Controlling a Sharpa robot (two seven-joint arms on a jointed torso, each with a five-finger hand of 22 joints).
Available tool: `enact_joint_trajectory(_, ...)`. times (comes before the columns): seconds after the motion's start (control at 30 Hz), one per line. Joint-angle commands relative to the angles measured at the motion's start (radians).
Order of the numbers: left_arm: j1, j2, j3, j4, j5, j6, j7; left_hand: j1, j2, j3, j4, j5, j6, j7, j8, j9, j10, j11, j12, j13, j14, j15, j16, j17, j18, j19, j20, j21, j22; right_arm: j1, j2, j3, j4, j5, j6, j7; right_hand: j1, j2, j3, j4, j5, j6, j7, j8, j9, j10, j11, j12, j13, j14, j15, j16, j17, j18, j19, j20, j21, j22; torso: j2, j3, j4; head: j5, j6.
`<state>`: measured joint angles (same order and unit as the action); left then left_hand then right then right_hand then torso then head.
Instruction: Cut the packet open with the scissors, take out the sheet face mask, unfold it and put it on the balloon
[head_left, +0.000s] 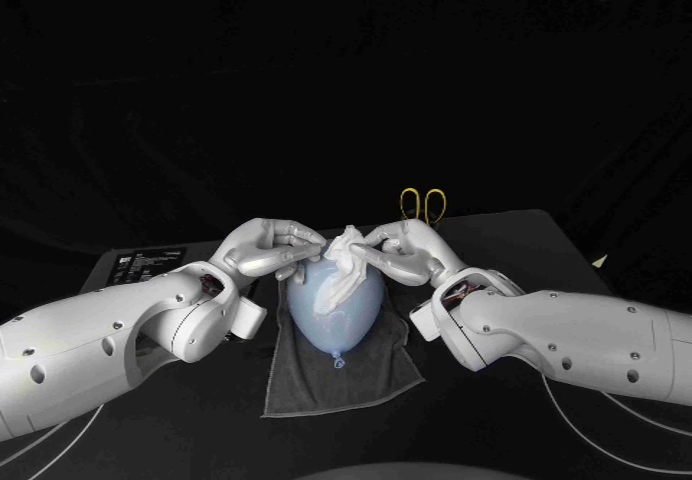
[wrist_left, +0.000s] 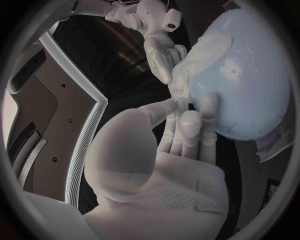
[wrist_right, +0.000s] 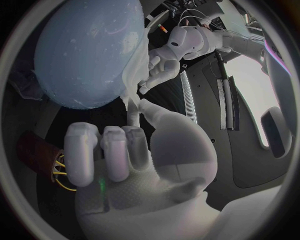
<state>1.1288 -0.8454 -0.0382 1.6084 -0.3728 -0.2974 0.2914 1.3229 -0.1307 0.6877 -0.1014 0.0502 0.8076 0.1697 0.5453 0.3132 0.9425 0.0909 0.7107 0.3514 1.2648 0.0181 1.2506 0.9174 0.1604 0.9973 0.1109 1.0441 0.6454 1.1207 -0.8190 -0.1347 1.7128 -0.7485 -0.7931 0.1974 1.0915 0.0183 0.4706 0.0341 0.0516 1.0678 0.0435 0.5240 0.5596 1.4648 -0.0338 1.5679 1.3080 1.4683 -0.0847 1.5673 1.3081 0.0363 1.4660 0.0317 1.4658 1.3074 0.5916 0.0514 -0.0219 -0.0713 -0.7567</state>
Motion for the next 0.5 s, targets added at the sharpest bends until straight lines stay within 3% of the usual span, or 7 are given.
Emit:
enact_joint_trajectory(0.03,0.000,0.001,0.001,0.001,0.006,0.016,0.004,0.015,0.001,0.008,-0.016,0.001,0.005,0.006,-0.008,-0.004,0.008,-0.002,-0.003,-0.004,-0.001,-0.001,0.000,-0.003,0.020,0.008,-0.002,0.007,0.004,0.000,-0.001,0.001,0.000,-0.002,0.015,0.011,-0.008,0.011,-0.009,0.028,-0.003,0.009,-0.017,0.011,0.007,0.106,-0.007,0.003,0.263,0.103,-0.009,0.003,0.263,-0.015,0.067,-0.012,0.010,0.235,0.000,0.0001,-0.0003,0.000,0.002)
enact_joint_trajectory(0.23,0.000,0.000,0.001,0.001,0.006,0.016,0.001,0.032,0.003,0.034,-0.049,0.002,0.014,0.011,-0.015,-0.017,0.010,0.004,0.002,-0.009,-0.004,-0.001,-0.004,-0.010,0.021,0.001,-0.006,0.035,0.023,0.000,-0.003,0.001,-0.001,-0.023,0.032,-0.016,-0.003,-0.008,-0.043,0.052,-0.003,0.030,-0.031,0.038,0.028,0.106,-0.017,0.003,0.263,0.103,-0.014,0.003,0.263,-0.021,0.078,-0.018,0.037,0.243,0.000,0.0000,-0.0001,0.000,0.002)
enact_joint_trajectory(0.3,0.000,0.000,0.001,0.001,0.006,0.016,0.001,0.033,0.004,0.041,-0.056,0.002,0.016,0.012,-0.017,-0.020,0.010,0.006,0.004,-0.010,-0.004,0.000,-0.005,-0.011,0.021,-0.002,-0.005,0.044,0.029,0.000,-0.003,0.001,-0.001,-0.026,0.032,-0.023,0.019,-0.017,-0.045,0.042,-0.003,0.024,-0.035,0.040,0.031,0.106,-0.021,0.003,0.263,0.103,-0.017,0.003,0.263,-0.020,0.076,-0.020,0.032,0.241,0.000,0.0000,-0.0001,0.000,0.002)
enact_joint_trajectory(0.4,0.000,0.000,0.001,0.001,0.006,0.016,0.000,0.032,0.004,0.046,-0.062,0.002,0.017,0.013,-0.019,-0.024,0.010,0.007,0.006,-0.011,-0.004,0.001,-0.005,-0.012,0.021,-0.005,-0.005,0.052,0.035,0.000,-0.004,0.001,-0.001,-0.022,0.035,-0.019,0.058,-0.006,-0.027,0.023,-0.003,0.004,-0.030,0.034,0.031,0.106,-0.019,0.003,0.263,0.103,-0.019,0.003,0.263,-0.014,0.065,-0.023,0.005,0.233,0.000,-0.0001,0.0000,0.000,0.002)
enact_joint_trajectory(0.5,0.000,0.000,0.001,0.001,0.006,0.017,-0.001,0.031,0.005,0.049,-0.066,0.002,0.018,0.014,-0.021,-0.026,0.010,0.008,0.007,-0.012,-0.004,0.001,-0.005,-0.014,0.021,-0.008,-0.005,0.056,0.038,0.000,-0.005,0.001,0.001,-0.001,0.034,0.001,0.103,-0.014,-0.009,-0.005,-0.003,-0.041,-0.015,0.012,0.026,0.094,-0.007,-0.021,0.246,0.103,-0.011,0.003,0.263,-0.005,0.049,-0.020,-0.035,0.221,0.000,0.0000,-0.0003,0.000,0.001)
